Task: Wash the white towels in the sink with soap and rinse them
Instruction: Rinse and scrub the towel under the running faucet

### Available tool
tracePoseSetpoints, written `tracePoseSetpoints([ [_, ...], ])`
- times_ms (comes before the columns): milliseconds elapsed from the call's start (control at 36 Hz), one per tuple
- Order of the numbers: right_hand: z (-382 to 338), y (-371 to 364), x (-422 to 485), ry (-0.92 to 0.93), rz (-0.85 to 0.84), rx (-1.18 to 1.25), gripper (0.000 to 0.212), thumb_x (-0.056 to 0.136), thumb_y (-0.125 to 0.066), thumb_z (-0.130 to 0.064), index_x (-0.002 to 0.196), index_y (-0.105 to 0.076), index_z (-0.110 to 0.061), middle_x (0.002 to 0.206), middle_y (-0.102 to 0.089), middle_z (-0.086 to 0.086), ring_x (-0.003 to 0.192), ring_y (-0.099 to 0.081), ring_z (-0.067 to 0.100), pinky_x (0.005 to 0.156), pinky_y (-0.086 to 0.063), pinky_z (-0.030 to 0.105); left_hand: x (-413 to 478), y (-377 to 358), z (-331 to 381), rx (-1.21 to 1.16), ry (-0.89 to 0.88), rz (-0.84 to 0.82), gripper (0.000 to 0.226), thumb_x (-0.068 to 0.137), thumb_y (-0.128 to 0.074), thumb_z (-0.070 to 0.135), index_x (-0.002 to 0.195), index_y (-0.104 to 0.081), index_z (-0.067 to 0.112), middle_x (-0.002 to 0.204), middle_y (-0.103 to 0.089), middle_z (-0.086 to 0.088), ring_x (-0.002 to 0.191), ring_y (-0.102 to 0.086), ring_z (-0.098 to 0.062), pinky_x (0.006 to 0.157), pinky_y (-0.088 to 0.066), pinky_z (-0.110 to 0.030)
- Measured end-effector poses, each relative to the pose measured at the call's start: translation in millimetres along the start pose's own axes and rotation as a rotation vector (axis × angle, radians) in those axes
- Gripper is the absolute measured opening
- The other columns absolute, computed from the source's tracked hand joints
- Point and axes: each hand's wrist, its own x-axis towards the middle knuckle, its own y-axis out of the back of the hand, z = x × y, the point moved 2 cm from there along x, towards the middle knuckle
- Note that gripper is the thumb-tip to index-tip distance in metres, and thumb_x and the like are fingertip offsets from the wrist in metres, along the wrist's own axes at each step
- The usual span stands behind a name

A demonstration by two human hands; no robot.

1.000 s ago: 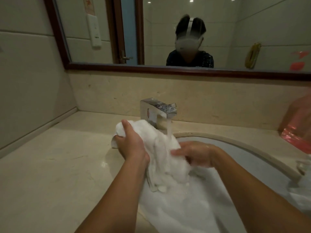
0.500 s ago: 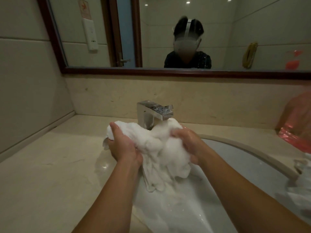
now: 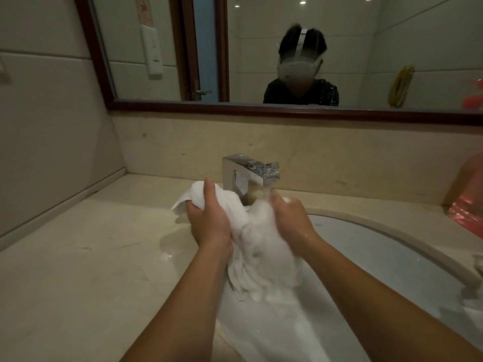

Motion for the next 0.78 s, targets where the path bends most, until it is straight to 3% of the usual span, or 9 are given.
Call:
tracePoseSetpoints([
  [56, -7, 6, -1, 0.020, -0.063, 0.069, 0.053, 0.105, -0.054, -0.057, 0.077, -0.062, -0.013, 0.070, -0.061, 0.003, 0.066, -0.056, 0.020, 0.058, -0.043, 0.031, -1, -2, -1, 0.050, -0.016, -0.039, 0.097, 0.071, -0.062, 0.079, 0.149, -0.053, 0.021, 0.136, -0.066, -0.001, 0.122, -0.064, -0.026, 0.110, -0.051, -0.050],
  [83, -9, 9, -2, -0.006, -0.123, 0.186, 0.050, 0.103, -0.058, -0.057, 0.088, -0.070, -0.011, 0.079, -0.070, 0.006, 0.074, -0.065, 0.024, 0.066, -0.049, 0.032, -2, -3, -3, 0.082, -0.022, -0.063, 0.098, 0.073, -0.063, 0.078, 0.150, -0.051, 0.019, 0.137, -0.065, -0.003, 0.123, -0.064, -0.027, 0.110, -0.051, -0.051],
  [167, -5, 20, -6, -0.113, -0.392, 0.507, 0.028, 0.105, -0.061, -0.028, 0.128, -0.069, -0.014, 0.121, -0.076, 0.014, 0.109, -0.072, 0.029, 0.093, -0.057, 0.039, -3, -4, -7, 0.128, -0.018, -0.075, 0.083, 0.090, -0.066, 0.070, 0.152, -0.047, 0.018, 0.137, -0.064, -0.003, 0.124, -0.062, -0.029, 0.111, -0.050, -0.050],
  [222, -3, 28, -12, -0.144, -0.603, 0.522, 0.045, 0.098, -0.068, -0.008, 0.140, -0.061, -0.022, 0.133, -0.072, 0.011, 0.116, -0.071, 0.028, 0.098, -0.058, 0.041, -1, -2, -6, 0.084, -0.003, -0.012, 0.077, 0.094, -0.065, 0.068, 0.152, -0.048, 0.020, 0.134, -0.063, -0.003, 0.125, -0.062, -0.030, 0.111, -0.050, -0.050],
  [333, 17, 32, -12, -0.246, -0.673, 0.106, 0.128, 0.075, -0.088, -0.001, 0.167, -0.011, -0.044, 0.156, -0.051, 0.006, 0.131, -0.062, 0.032, 0.107, -0.055, 0.053, 0, 6, 2, -0.060, 0.066, 0.122, 0.069, 0.091, -0.063, 0.074, 0.141, -0.053, 0.027, 0.122, -0.063, 0.000, 0.116, -0.065, -0.028, 0.104, -0.056, -0.047],
  [444, 23, 32, -14, -0.136, -0.598, -0.463, 0.145, 0.073, -0.096, -0.019, 0.167, 0.014, -0.035, 0.163, -0.037, 0.004, 0.139, -0.050, 0.030, 0.114, -0.049, 0.049, 0, 11, 8, -0.169, 0.109, 0.164, 0.046, 0.092, -0.067, 0.070, 0.111, -0.055, 0.030, 0.098, -0.063, 0.010, 0.100, -0.069, -0.021, 0.096, -0.061, -0.041],
  [639, 38, 57, -7, -0.285, -0.594, -0.121, 0.127, 0.073, -0.091, 0.004, 0.151, -0.017, -0.064, 0.144, -0.057, 0.000, 0.126, -0.063, 0.032, 0.101, -0.058, 0.057, 1, 12, 9, -0.204, 0.087, 0.142, 0.034, 0.092, -0.064, 0.071, 0.094, -0.050, 0.040, 0.100, -0.063, 0.010, 0.099, -0.070, -0.023, 0.093, -0.063, -0.045],
  [722, 43, 67, -7, -0.282, -0.553, -0.130, 0.099, 0.074, -0.089, 0.006, 0.147, -0.046, -0.045, 0.139, -0.064, 0.004, 0.121, -0.067, 0.032, 0.100, -0.058, 0.058, 1, 9, 10, -0.215, 0.079, 0.116, 0.033, 0.095, -0.064, 0.068, 0.097, -0.049, 0.039, 0.099, -0.061, 0.010, 0.099, -0.070, -0.022, 0.090, -0.063, -0.042],
  [778, 43, 78, -6, -0.322, -0.420, -0.149, 0.068, 0.075, -0.090, 0.001, 0.129, -0.062, -0.030, 0.126, -0.069, 0.010, 0.109, -0.070, 0.033, 0.097, -0.060, 0.054, 1, 10, 11, -0.241, 0.074, 0.103, 0.034, 0.094, -0.065, 0.067, 0.101, -0.052, 0.037, 0.103, -0.065, 0.007, 0.100, -0.072, -0.021, 0.087, -0.063, -0.040],
])
